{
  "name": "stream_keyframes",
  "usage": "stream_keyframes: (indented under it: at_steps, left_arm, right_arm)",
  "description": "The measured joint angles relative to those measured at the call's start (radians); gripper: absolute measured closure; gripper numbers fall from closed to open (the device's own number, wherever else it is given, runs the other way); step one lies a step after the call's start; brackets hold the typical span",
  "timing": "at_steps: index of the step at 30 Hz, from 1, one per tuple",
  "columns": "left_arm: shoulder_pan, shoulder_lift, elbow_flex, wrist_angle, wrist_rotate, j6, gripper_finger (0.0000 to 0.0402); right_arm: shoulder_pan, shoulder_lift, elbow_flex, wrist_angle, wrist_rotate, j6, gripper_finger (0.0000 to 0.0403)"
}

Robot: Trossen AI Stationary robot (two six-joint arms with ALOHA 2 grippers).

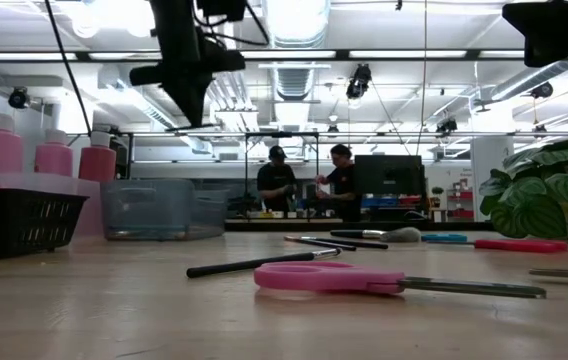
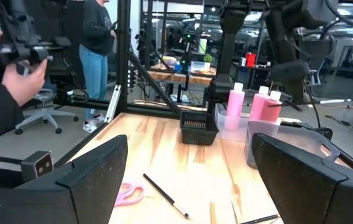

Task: Pick & Place Paint Supplies
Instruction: Put the black brush into the black bin

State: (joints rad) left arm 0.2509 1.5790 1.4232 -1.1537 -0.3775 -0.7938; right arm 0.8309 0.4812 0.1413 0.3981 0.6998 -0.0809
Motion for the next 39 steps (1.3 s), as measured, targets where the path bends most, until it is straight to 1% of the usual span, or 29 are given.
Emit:
stream_keyframes:
  at_steps: [7,10,14,18,21,28,34,36,39]
  left_arm:
    - [0.053,0.001,-0.114,0.019,0.034,-0.030,0.0394]
    - [0.078,0.001,-0.164,0.064,0.043,-0.033,0.0394]
    - [0.118,0.001,-0.237,0.151,0.106,0.000,0.0395]
    - [0.153,0.001,-0.299,0.241,0.158,0.071,0.0395]
    - [0.171,0.001,-0.333,0.263,0.199,0.080,0.0395]
    - [0.183,0.000,-0.371,0.271,0.202,0.037,0.0394]
    - [0.183,0.000,-0.380,0.276,0.195,0.045,0.0391]
    - [0.183,0.000,-0.378,0.277,0.201,0.055,0.0381]
    - [0.183,0.000,-0.375,0.279,0.211,0.062,0.0353]
  right_arm:
    - [0.000,-0.001,0.000,0.000,0.000,0.000,0.0062]
    - [0.000,0.000,0.000,0.000,0.000,0.001,0.0062]
    - [0.000,0.000,0.000,0.000,0.000,0.001,0.0062]
    - [0.000,0.000,0.000,0.000,0.000,0.000,0.0062]
    - [0.000,0.000,0.000,0.000,0.000,-0.001,0.0062]
    - [0.000,0.000,0.000,0.000,0.000,0.001,0.0062]
    - [0.000,0.000,0.000,0.000,0.000,-0.001,0.0062]
    - [0.000,0.000,0.000,0.000,0.000,0.001,0.0062]
    - [0.000,0.000,0.000,0.000,0.000,-0.001,0.0062]
